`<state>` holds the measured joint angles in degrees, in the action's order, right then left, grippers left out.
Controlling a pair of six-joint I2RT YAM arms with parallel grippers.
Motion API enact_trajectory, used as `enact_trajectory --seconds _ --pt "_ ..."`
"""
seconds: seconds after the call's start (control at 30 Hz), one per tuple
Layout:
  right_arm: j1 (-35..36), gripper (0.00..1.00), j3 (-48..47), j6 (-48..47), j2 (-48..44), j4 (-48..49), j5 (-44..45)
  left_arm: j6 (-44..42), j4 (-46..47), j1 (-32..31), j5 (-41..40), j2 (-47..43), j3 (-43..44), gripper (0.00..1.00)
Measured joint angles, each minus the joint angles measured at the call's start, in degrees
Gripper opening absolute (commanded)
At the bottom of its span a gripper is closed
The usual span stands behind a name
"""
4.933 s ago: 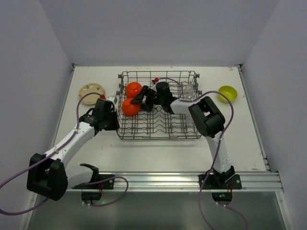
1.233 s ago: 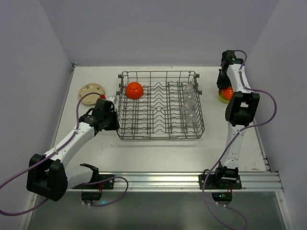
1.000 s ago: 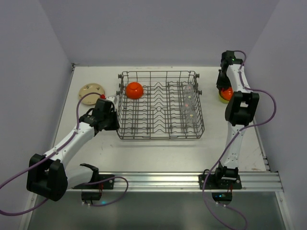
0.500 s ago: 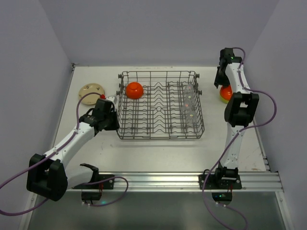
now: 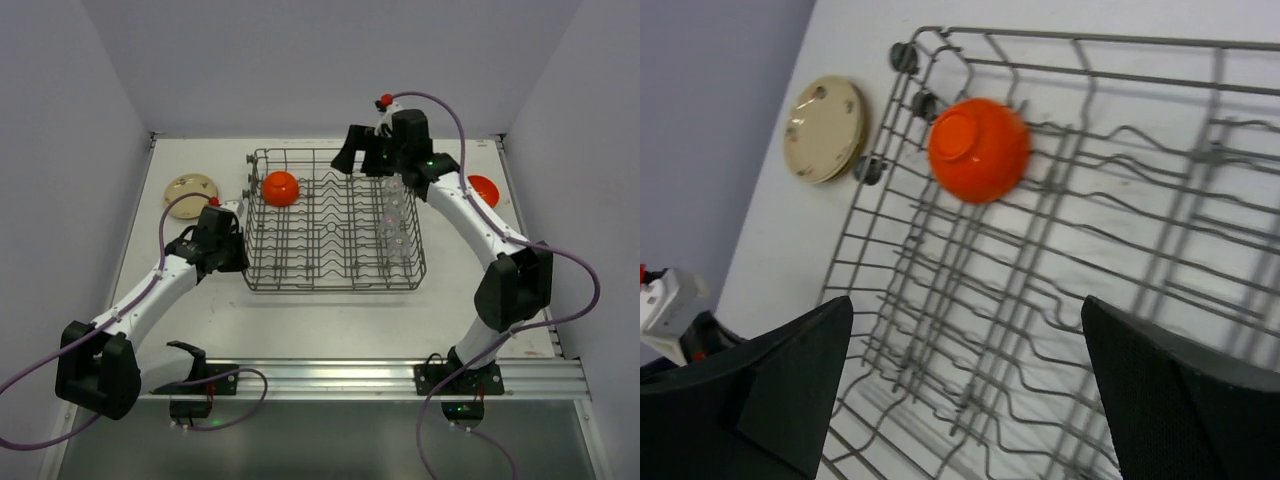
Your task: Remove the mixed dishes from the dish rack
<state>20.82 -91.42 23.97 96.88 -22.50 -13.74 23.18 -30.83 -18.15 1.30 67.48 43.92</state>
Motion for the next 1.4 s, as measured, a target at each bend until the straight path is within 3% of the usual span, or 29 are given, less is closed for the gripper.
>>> enact_trajectory --seconds 0.17,0.43,0.67,1.1,1.4 --pt "6.05 0.99 1.77 9.55 8.59 10.54 -3.02 0.0 0.0 0.0 -0.04 0.0 0.0 0.0" --pt "11.08 0.99 -11.65 20.31 27.87 10.84 0.76 0.0 0.0 0.0 -0.04 0.0 0.0 0.0" --pt "11.1 0.99 -14.88 26.49 31.61 12.31 3.15 0.0 0.02 0.0 -0.04 0.0 0.0 0.0" --pt "11.04 0.99 -30.67 32.94 42.49 8.92 9.46 -0.02 0.02 0.0 -0.02 0.0 0.0 0.0" --pt "11.04 0.99 -32.98 33.77 45.72 5.66 11.26 -0.02 0.02 0.0 0.0 0.0 0.0 0.0"
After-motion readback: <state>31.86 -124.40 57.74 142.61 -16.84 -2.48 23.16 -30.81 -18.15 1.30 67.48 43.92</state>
